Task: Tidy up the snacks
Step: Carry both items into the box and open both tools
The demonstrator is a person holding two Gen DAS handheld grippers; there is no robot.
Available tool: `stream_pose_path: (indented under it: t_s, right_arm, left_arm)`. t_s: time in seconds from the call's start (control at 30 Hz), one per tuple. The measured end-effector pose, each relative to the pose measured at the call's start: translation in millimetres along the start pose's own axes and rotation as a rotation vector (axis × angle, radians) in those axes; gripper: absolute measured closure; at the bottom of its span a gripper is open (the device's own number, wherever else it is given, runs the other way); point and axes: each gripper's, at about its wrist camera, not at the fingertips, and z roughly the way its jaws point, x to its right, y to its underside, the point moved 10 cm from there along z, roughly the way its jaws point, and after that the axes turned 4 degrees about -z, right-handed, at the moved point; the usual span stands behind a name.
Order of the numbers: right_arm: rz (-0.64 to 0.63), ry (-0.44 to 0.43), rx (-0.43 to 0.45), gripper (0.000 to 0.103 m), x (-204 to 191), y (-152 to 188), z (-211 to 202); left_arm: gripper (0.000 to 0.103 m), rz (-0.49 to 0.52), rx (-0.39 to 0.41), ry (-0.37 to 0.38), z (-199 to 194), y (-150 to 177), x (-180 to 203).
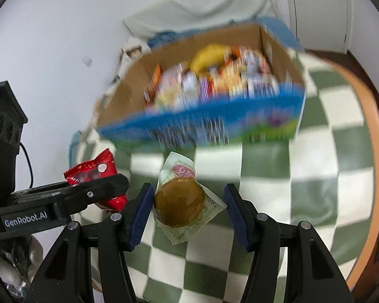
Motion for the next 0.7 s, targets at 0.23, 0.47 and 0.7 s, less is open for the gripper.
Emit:
stream_pose_path:
  t_s: [0.23,0.47,0.7]
  right_arm:
    - [-0.022,0.023,0.066,0.043,6.7,-89.6,-6.5]
    - [-0.029,0.101,-0.035,0.043,31.8,-135.6,45.9]
    - [0.019,0.152,-0.162,0.040,55.7,-134.9,96.0]
  left_arm:
    - [0.069,0.088,0.019,-0.126,3.7,-87.7,-7.7]
    - [0.068,0.132,-0.085,-0.373,51.1,-144.4,-68.1]
    - [0.056,0.086,-0.209,-0.474,86.9,-145.1,-117.3]
